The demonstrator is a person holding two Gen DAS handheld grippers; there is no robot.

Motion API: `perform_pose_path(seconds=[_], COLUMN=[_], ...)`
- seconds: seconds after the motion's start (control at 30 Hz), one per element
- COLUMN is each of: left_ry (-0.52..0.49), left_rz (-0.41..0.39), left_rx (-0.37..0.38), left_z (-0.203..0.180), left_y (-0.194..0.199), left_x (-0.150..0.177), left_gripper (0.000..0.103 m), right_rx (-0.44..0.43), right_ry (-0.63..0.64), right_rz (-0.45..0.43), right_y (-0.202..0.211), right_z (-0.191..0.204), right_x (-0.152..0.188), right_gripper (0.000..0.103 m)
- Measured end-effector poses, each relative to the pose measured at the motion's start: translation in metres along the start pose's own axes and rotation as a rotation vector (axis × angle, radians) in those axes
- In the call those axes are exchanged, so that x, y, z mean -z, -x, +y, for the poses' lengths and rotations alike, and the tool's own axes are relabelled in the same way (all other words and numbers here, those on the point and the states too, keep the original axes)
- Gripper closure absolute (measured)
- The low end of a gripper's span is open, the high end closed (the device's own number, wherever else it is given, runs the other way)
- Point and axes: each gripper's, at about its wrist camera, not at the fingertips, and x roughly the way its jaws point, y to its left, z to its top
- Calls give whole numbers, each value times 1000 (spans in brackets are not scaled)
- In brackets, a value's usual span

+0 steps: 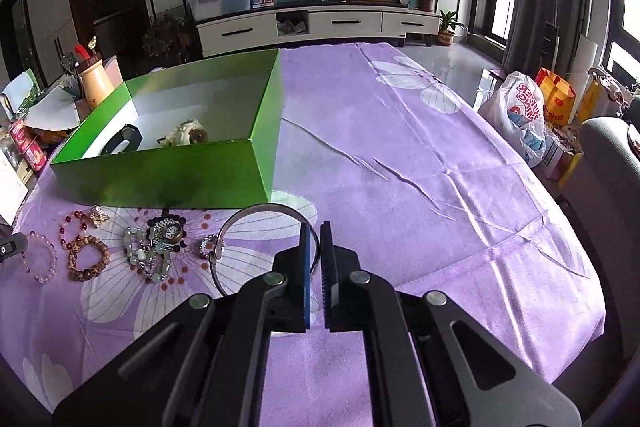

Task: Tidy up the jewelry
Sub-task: 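Grasp the pink bead bracelet with the left tool while the right tool grasps the silver bangle, then lower the pink bracelet and silver bangle into the green box, open both tools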

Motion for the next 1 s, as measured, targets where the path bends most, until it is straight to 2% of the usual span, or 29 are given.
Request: perform_pose_path(seconds=[0.3,0.53,0.77,1.0], left_ry=[-16,-34,-74,-82], left_rz=[-41,-71,-95,-99], left_rx=[9,28,43,60], left_z=[-8,-16,-35,-54], left_y=[15,25,22,3], left_x=[-18,-44,-78,-114], left_gripper=[96,96,96,96], right_rx=[-24,-40,-72,-82], right_ry=[21,18,46,90], right_rz=[-57,-93,-103,-106], right_y=[19,26,16,-2], right_z=[8,10,22,40], right_x=[-14,-27,-48,-74], right_gripper=[99,99,99,99])
